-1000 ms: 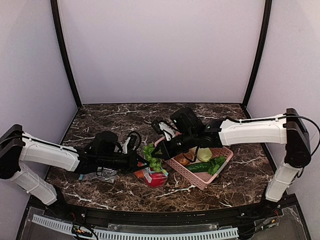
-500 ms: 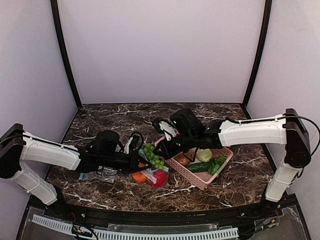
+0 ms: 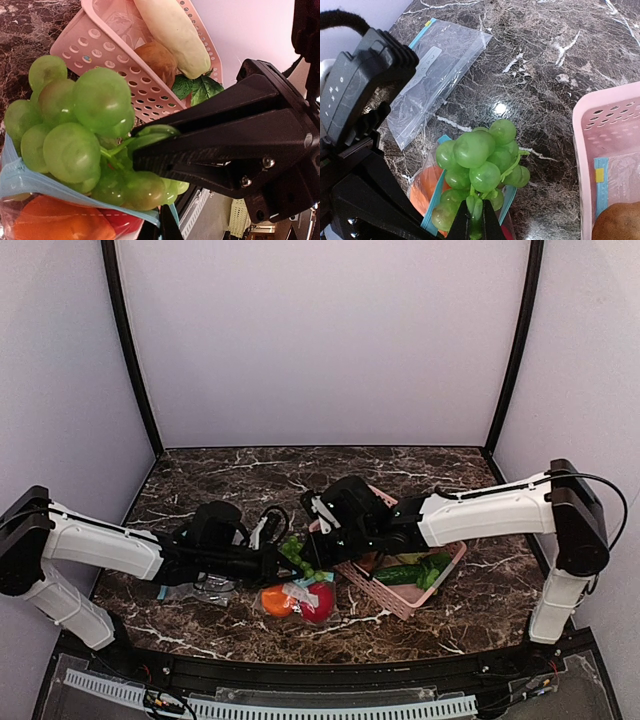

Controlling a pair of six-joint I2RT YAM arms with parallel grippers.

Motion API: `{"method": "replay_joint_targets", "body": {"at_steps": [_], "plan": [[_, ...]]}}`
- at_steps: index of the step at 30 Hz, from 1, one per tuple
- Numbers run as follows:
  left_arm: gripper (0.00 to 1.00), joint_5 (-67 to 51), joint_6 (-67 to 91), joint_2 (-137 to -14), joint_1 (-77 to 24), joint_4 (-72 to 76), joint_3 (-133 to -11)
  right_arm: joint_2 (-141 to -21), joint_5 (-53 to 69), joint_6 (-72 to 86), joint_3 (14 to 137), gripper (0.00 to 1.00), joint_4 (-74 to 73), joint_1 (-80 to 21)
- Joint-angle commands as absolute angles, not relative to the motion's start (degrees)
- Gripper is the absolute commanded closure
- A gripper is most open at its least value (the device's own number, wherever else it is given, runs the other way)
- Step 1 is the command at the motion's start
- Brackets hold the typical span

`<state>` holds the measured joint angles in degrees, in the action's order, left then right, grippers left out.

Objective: Place the food in the zip-top bag and seal the zipper
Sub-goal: Pick up the zipper food storage bag at the center of the board.

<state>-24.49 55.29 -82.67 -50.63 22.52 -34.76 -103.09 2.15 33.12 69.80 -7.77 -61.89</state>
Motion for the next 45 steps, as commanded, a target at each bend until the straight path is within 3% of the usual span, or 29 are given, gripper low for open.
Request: {"method": "replay_joint_targets", "body": {"at_steps": [1, 9, 28, 30, 32, 36, 45], "plan": [[0.99, -24.7, 53.8, -81.0, -50.8, 20.4, -36.0, -103.3, 0.9, 37.3, 73.4, 1.0, -9.7, -62.3], [0.99, -25.2, 47.3, -77.7, -50.8, 17.9, -37.7, -103.0, 9.1, 32.2, 76.7, 1.0, -13.5, -62.3], [0.99, -26.9, 38.0, -77.3, -49.9, 7.0, -41.0, -97.8, 21.7, 26.5, 62.5, 1.0, -5.8, -62.3], [0.91, -26.7, 37.7, -77.2, -49.9, 5.4, -41.3, -98.1, 22.1, 27.5, 61.5, 1.0, -3.3, -62.4], [0.74, -25.7, 37.2, -76.6, -49.8, 3.3, -41.7, -98.8, 22.3, 28.3, 60.8, 1.0, -1.8, -62.4], [0.54, -22.8, 35.5, -74.1, -49.2, -2.4, -42.4, -99.8, 22.8, 29.1, 60.1, 1.0, -0.3, -62.4], [0.28, -20.2, 33.8, -73.2, -43.3, -9.1, -43.6, -100.4, 24.6, 29.8, 59.0, 1.0, 2.7, -62.4]]}}
